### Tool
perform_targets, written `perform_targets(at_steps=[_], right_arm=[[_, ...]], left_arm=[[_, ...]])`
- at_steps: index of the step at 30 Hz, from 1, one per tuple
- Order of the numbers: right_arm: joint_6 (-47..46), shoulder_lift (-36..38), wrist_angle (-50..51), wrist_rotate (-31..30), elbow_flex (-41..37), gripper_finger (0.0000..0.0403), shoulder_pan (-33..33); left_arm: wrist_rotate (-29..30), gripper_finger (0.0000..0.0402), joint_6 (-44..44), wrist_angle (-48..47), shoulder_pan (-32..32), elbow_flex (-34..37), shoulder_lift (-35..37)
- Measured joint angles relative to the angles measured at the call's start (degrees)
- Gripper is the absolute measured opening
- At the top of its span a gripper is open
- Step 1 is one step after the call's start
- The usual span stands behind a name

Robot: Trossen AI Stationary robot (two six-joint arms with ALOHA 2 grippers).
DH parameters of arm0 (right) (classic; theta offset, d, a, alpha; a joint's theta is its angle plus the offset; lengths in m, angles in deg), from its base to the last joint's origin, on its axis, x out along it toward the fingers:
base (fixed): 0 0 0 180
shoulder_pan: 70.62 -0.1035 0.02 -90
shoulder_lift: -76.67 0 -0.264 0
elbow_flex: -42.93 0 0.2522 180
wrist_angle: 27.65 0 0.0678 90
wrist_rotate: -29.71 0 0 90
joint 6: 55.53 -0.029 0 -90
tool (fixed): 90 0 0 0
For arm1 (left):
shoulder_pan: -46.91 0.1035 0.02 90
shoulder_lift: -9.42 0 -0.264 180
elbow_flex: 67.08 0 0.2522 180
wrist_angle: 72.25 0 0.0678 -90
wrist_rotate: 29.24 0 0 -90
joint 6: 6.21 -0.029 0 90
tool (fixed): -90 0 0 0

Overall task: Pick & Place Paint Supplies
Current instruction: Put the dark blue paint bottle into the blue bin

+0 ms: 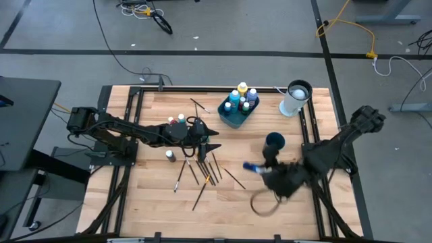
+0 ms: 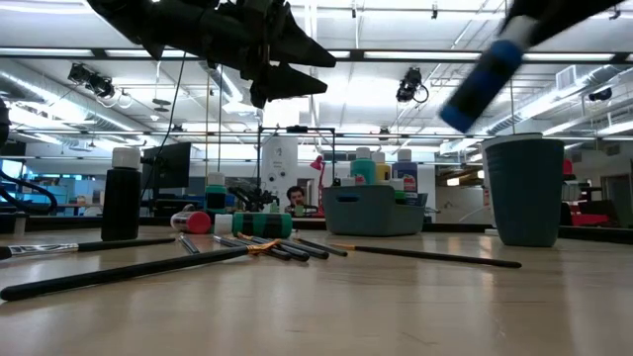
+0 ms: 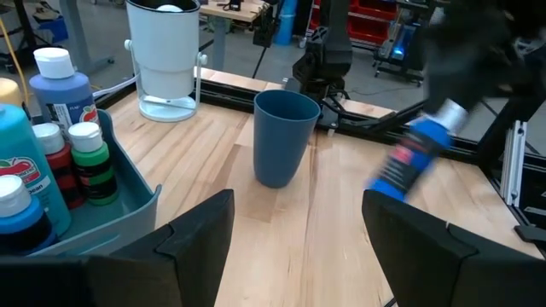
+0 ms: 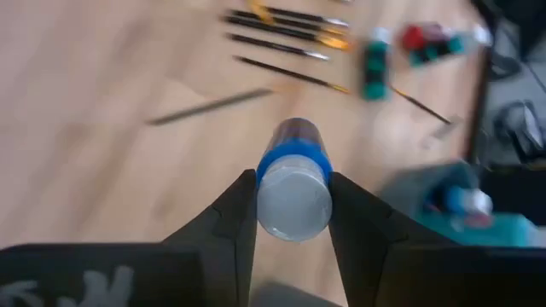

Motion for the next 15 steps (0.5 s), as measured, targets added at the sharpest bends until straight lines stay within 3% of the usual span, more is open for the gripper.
perform_targets(at_steps=[7,15], right_arm=[[11.45,3.97,-0.46,1.31,0.04,0.0117,13.60],[22.13,3.97,-3.31,12.33,0.04,0.0117,28.28]], left_arm=[[0.00,0.0265,0.00,-0.02,0.00,0.00,0.00],[0.00,0.0265,0.02,-0.02,0.00,0.01,0.00]])
